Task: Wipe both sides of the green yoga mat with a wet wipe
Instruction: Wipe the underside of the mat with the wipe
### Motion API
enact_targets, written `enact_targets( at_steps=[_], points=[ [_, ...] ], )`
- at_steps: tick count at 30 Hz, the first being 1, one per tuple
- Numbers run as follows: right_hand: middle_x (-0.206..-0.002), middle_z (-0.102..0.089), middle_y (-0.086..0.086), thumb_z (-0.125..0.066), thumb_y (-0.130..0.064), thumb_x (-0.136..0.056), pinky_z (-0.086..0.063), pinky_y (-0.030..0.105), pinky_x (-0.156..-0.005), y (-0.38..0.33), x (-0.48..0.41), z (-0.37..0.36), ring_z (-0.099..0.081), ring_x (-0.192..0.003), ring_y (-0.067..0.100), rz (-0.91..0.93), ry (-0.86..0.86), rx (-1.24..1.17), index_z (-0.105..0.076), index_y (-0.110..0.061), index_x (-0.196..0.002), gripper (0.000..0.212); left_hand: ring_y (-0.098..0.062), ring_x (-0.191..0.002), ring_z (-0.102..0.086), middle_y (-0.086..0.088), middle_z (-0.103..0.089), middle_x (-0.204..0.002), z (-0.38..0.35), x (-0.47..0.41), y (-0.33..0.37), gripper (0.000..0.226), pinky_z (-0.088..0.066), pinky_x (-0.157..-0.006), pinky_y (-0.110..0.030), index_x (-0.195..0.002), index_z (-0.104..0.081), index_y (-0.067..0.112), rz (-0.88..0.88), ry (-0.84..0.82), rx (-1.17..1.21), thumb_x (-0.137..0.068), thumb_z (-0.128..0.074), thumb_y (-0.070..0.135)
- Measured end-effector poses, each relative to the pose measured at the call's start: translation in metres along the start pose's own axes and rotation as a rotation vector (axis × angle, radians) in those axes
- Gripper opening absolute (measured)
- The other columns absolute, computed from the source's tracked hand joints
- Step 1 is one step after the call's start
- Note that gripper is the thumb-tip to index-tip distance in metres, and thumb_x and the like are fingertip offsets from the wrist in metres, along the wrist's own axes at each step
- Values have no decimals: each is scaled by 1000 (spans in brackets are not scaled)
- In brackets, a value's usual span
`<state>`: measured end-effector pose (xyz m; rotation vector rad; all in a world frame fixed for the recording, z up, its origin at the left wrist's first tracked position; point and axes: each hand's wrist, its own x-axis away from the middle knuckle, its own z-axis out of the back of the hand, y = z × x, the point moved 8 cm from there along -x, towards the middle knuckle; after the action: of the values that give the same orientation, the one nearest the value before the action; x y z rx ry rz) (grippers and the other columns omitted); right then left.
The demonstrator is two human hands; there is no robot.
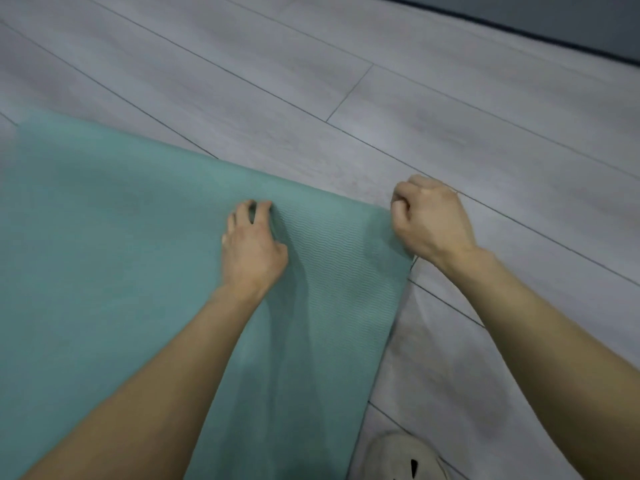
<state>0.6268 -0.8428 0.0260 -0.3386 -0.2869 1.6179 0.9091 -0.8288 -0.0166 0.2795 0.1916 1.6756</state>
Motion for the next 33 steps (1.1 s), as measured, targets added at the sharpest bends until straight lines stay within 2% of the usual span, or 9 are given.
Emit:
enact_targets(
  at_steps=[2,4,8,13,16,19,23,29,33],
  points=[
    [-108,-63,1,-47,-60,-94,-52,40,-90,-25,-8,-25,-57,-106,24,89,-160,30,-68,-18,-115,51,-35,-142,-39,-12,-40,-154,-2,1,3,78,-45,-110,-55,-151,-46,18,-32,-40,-33,-77,-71,17],
    [-119,-62,1,-46,-88,-82,-48,43,-100,-40,-13,-46,-51,-114,22,153,-318,149,-61,-21,-131,86,-32,-150,-30,-11,-31,-163,0,-7,5,89,-39,-116,-55,-155,-40,21,-78,-106,-104,-74,-77,21],
    [-115,-63,4,-42,-105,-63,-46,44,-103,-48,-21,-55,-48,-110,22,202,-354,248,-61,-17,-126,109,-27,-161,-7,-7,-9,-174,8,-40,9,117,-22,-126,-59,-166,-15,30,-212,-310,-276,-71,-83,23],
    [-109,-62,4,-61,-94,-63,-48,42,-98,-72,-17,-37,-49,-108,24,251,-288,206,-60,-15,-116,96,-27,-162,-10,-9,-15,-172,25,-82,2,133,-8,-129,-61,-168,-1,32,-384,-459,-521,-68,-88,27],
    [-101,-62,4,-66,-90,-61,-48,38,-85,-92,-12,-24,-54,-101,26,249,-308,198,-60,-18,-107,86,-31,-146,-38,-7,-41,-151,41,-95,-1,135,-19,-126,-53,-163,-23,31,-411,-445,-547,-52,-100,35],
    [-91,-64,4,-66,-88,-60,-49,36,-72,-114,-9,-8,-61,-87,30,213,-387,241,-63,-19,-93,77,-29,-123,-48,-3,-53,-129,66,-86,2,112,-40,-110,-45,-142,-48,30,-502,-343,-558,-45,-101,45],
    [-97,-63,4,-68,-83,-64,-45,35,-71,-142,13,28,-61,-91,29,216,-398,324,-63,-20,-102,74,-27,-109,-51,3,-60,-113,114,-50,-4,89,-42,-96,-44,-121,-57,29,-632,-166,-549,-45,-92,58],
    [-101,-60,6,-75,-51,-73,-48,38,-72,-183,79,59,-56,-95,29,195,-469,328,-49,-17,-110,57,-32,-93,-60,-3,-62,-92,175,30,-26,56,-41,-105,-45,-103,-55,17,-598,-88,-356,-59,-86,34],
    [-103,-57,8,-75,-35,-75,-43,38,-70,-225,118,93,-56,-101,31,216,-503,330,-57,-14,-108,43,-30,-87,-56,-1,-60,-89,233,98,-47,42,-42,-90,-43,-102,-55,18,-559,-145,-330,-70,-79,28]
  ],
)
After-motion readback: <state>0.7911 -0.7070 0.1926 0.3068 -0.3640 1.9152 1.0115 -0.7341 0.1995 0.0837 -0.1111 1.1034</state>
